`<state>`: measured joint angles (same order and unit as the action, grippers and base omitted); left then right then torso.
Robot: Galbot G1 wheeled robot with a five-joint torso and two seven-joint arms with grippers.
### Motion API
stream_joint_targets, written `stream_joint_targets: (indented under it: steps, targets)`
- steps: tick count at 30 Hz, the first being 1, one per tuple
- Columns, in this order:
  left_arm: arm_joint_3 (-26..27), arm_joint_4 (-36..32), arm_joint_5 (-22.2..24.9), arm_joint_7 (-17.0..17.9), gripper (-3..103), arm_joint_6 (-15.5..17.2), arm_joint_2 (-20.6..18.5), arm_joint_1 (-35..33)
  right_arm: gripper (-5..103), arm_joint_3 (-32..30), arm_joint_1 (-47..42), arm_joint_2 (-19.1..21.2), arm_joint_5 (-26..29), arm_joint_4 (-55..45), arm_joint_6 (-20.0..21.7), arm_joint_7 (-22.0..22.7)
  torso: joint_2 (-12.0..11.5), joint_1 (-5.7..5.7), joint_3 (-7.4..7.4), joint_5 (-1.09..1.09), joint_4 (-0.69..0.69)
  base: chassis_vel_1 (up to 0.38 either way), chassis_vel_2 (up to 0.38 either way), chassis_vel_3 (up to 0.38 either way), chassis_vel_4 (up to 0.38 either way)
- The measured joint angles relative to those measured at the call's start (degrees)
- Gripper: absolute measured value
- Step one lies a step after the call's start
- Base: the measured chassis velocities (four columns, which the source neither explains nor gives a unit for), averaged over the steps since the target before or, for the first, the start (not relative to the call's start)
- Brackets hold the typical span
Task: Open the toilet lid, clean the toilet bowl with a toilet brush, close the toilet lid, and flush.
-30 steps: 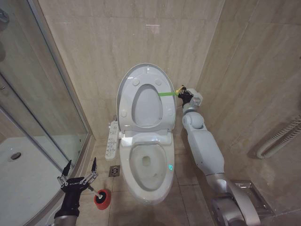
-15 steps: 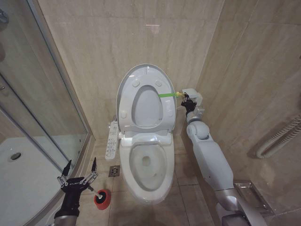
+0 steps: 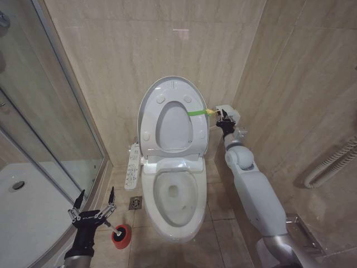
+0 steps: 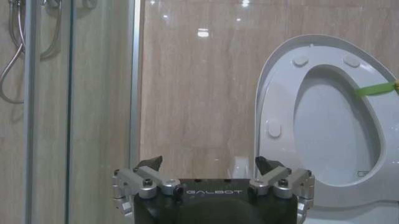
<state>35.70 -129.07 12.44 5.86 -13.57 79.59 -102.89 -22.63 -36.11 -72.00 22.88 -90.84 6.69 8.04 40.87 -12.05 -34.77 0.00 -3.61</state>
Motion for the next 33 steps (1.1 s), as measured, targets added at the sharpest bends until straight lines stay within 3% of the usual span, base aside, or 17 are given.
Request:
stream_joint_targets:
  steps: [4, 5, 11, 12, 19, 20, 33]
  targets:
    - [0.0, 0.0, 0.0, 0.0, 100, 0.0, 0.0, 0.0, 27, -0.2, -2.7, 1.6, 1.0, -3.6, 0.6, -0.2, 0.0, 0.0, 0.0, 0.0, 0.0, 0.0, 0.0, 0.0, 0.0]
    - [0.0, 0.0, 0.0, 0.0, 100, 0.0, 0.0, 0.0, 54, -0.5, -3.8, 2.2, 1.4, -5.0, 0.8, -0.2, 0.0, 0.0, 0.0, 0.01, 0.01, 0.0, 0.0, 0.0, 0.0]
    - [0.0, 0.0, 0.0, 0.0, 100, 0.0, 0.0, 0.0, 54, -1.5, -7.9, 4.1, 2.9, -9.5, 1.5, 0.0, 0.0, 0.0, 0.0, 0.01, 0.01, 0.0, 0.0, 0.0, 0.0]
    - [0.0, 0.0, 0.0, 0.0, 100, 0.0, 0.0, 0.0, 82, -1.6, -8.8, 4.3, 3.4, -10.5, 1.7, 0.1, 0.0, 0.0, 0.0, 0.0, 0.01, 0.0, 0.0, 0.0, 0.0]
    - [0.0, 0.0, 0.0, 0.0, 100, 0.0, 0.0, 0.0, 82, -2.4, -12.4, 5.3, 4.8, -14.9, 2.5, 0.3, 0.0, 0.0, 0.0, 0.0, 0.02, 0.0, 0.0, 0.0, 0.0]
    - [0.0, 0.0, 0.0, 0.0, 100, 0.0, 0.0, 0.0, 99, -2.5, -13.1, 5.6, 5.0, -15.6, 2.6, 0.3, 0.0, 0.0, 0.0, 0.0, 0.01, 0.0, 0.0, 0.0, 0.0]
    - [0.0, 0.0, 0.0, 0.0, 100, 0.0, 0.0, 0.0, 100, -4.5, -20.0, 8.1, 7.9, -23.6, 3.9, 1.0, 0.0, 0.0, 0.0, 0.0, 0.01, 0.0, 0.0, 0.0, 0.0]
